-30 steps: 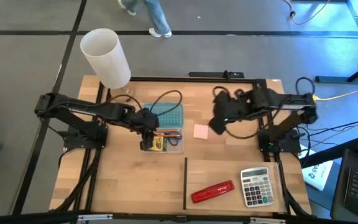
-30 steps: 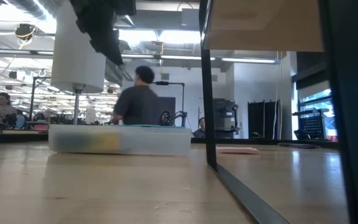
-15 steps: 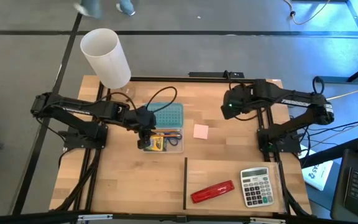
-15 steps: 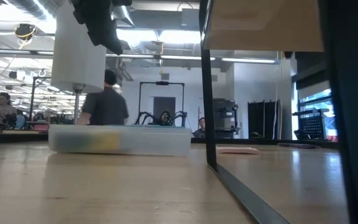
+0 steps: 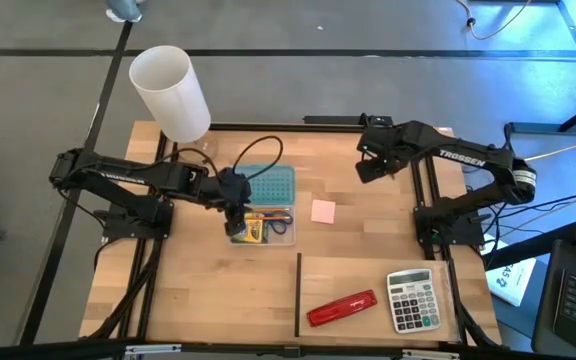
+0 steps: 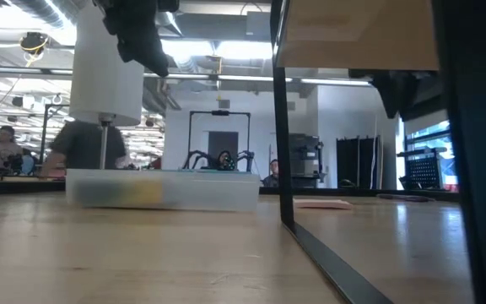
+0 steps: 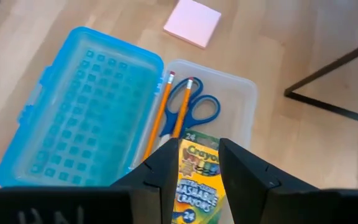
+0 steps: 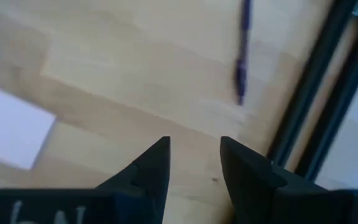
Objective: Pack school essentials
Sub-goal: Put the violet pen into the blue supply box
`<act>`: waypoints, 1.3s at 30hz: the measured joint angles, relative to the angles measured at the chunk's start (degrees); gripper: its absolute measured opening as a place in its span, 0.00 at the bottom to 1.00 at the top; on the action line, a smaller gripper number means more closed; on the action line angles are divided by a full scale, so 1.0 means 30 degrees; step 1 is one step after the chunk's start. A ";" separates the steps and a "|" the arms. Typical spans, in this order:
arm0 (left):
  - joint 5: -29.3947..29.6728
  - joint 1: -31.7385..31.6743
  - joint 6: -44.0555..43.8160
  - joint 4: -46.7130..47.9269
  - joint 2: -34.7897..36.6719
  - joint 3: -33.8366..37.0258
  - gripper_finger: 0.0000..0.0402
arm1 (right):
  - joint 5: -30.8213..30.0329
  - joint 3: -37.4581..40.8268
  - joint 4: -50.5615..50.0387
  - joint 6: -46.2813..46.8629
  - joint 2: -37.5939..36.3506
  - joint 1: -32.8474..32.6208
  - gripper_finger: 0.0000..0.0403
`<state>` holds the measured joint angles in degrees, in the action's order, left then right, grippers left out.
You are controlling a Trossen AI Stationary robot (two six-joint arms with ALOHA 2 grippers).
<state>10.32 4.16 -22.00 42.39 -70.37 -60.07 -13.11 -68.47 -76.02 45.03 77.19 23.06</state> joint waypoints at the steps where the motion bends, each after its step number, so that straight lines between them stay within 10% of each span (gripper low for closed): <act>1: 0.0118 -0.0001 0.0007 0.0000 0.0000 0.0000 0.27 | -0.0081 0.0194 0.0005 0.0202 0.0000 0.0181 0.35; 39: 0.2908 -0.1515 0.2033 -0.0874 -0.0007 0.0007 0.27 | -0.0603 0.6097 0.6352 0.1507 0.0004 0.2628 0.44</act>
<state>19.05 -0.38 -15.90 39.77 -70.39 -60.05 -14.92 -50.17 -56.97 49.55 77.20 30.94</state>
